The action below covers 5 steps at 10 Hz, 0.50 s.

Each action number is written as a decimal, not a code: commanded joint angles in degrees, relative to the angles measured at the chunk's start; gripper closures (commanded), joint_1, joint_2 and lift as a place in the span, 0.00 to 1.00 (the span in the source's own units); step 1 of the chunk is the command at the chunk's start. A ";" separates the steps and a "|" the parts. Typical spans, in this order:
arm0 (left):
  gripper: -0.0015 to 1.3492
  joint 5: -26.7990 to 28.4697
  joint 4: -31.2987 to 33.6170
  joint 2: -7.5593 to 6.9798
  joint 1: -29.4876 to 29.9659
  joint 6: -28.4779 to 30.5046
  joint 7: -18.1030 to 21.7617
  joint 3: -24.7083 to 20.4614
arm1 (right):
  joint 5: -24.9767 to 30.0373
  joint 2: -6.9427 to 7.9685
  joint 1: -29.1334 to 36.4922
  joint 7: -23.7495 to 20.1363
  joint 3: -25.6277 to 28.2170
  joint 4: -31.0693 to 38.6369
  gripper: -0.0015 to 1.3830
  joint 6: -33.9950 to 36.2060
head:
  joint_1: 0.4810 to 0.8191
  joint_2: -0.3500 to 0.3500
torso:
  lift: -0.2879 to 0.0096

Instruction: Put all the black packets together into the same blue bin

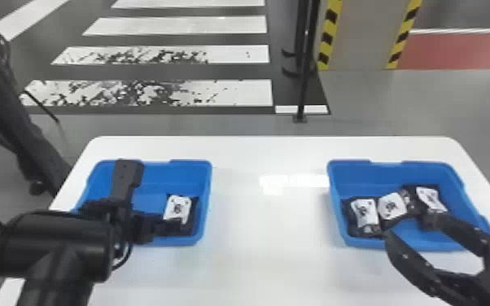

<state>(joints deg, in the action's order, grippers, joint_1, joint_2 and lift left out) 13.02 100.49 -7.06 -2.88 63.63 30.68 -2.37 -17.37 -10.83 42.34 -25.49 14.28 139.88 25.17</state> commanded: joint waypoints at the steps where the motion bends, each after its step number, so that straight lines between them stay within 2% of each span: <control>1: 0.65 1.60 -0.02 -0.06 -0.22 1.19 -0.01 0.89 | -0.11 0.02 -0.01 -0.09 0.00 -0.31 0.11 -0.14 | 0.63 0.57 | 0.60; 2: 0.87 2.17 -0.02 -0.06 -0.08 0.63 -0.01 1.00 | -0.11 0.02 -0.01 -0.09 0.00 -0.31 0.11 -0.42 | 0.63 0.58 | 0.60; 3: 0.90 2.06 -0.02 0.12 0.20 -1.06 -0.18 0.77 | -0.22 0.02 -0.01 -0.09 0.00 -0.45 0.11 -0.70 | 0.63 0.58 | 0.60; 5: 0.90 1.94 0.12 0.12 0.20 -2.18 -0.10 0.54 | -0.34 0.02 -0.01 -0.17 0.00 -0.59 0.11 -1.12 | 0.63 0.58 | 0.60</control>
<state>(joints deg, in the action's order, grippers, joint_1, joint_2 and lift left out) 15.05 100.50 -6.95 -2.70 61.82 30.56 -1.73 -17.65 -10.81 42.32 -25.66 14.28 139.30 24.22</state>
